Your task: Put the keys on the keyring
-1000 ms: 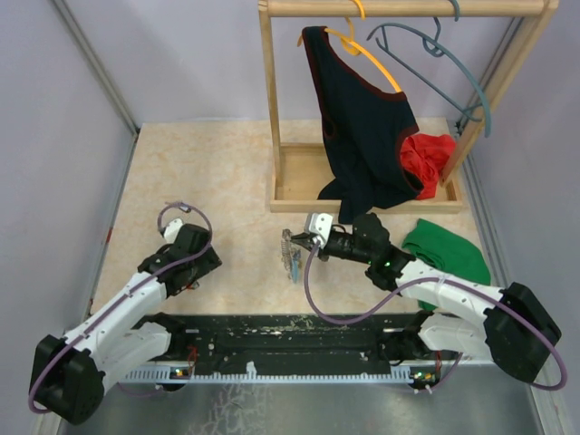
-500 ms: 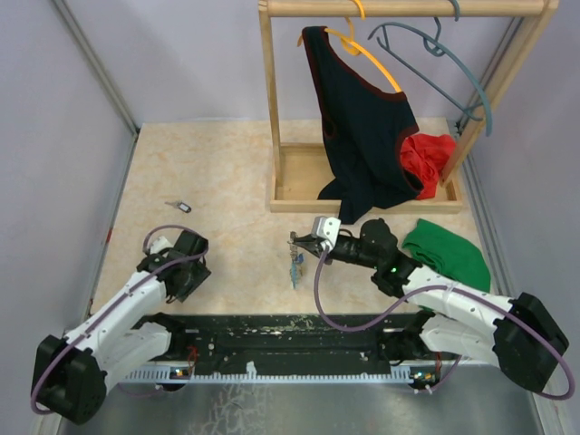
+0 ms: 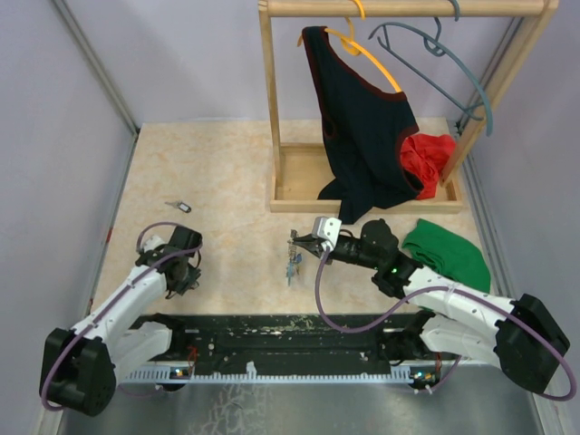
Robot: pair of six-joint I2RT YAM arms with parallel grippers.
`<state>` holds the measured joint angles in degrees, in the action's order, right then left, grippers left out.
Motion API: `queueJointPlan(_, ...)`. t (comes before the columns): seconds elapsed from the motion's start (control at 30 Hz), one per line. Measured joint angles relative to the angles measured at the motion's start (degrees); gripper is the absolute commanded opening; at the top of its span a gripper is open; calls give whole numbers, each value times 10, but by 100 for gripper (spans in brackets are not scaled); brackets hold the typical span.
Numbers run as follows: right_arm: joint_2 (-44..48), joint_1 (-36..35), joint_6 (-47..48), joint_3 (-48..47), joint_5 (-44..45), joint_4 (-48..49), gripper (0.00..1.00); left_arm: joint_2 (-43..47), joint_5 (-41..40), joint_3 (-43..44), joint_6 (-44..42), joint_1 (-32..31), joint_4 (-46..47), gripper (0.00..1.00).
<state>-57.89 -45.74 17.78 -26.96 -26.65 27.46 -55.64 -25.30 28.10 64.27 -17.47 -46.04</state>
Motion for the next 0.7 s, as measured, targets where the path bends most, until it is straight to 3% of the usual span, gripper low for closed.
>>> queueJointPlan(0.7,2,0,0,0,1,0,0,-3,25,0,-5,8,6,27)
